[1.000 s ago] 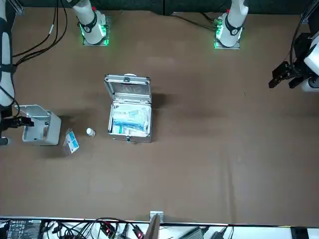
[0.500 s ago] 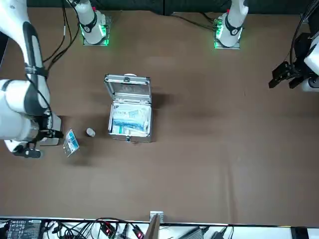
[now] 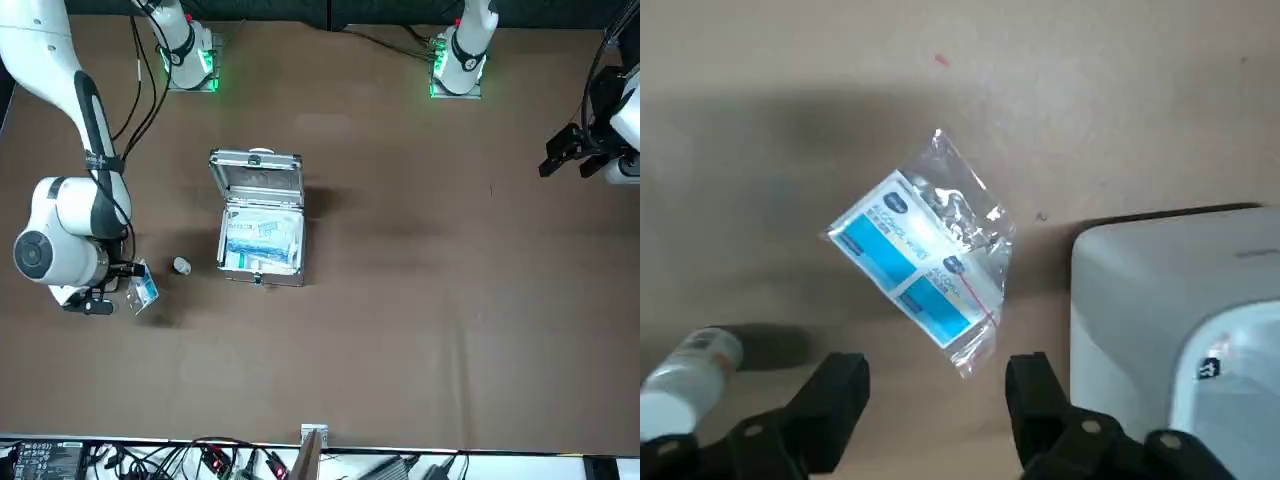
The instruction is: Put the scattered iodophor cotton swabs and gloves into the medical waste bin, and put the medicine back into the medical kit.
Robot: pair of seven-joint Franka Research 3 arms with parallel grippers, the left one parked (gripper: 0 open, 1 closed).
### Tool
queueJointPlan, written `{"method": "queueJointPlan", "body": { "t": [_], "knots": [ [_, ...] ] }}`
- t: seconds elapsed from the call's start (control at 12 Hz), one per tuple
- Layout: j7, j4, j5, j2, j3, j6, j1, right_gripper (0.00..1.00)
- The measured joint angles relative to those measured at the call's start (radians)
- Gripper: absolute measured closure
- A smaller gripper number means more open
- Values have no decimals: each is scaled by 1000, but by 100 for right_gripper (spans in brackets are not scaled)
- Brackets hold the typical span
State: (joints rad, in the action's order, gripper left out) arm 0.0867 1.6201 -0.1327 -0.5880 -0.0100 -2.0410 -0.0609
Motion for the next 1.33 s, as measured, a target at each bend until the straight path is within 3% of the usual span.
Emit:
{"method": "queueJointPlan", "body": {
  "t": [0.75, 1.33],
  "knots": [
    [13, 74, -13, -47, 11, -96, -16, 21],
    [15, 74, -53, -63, 13, -114, -18, 36]
  ]
}}
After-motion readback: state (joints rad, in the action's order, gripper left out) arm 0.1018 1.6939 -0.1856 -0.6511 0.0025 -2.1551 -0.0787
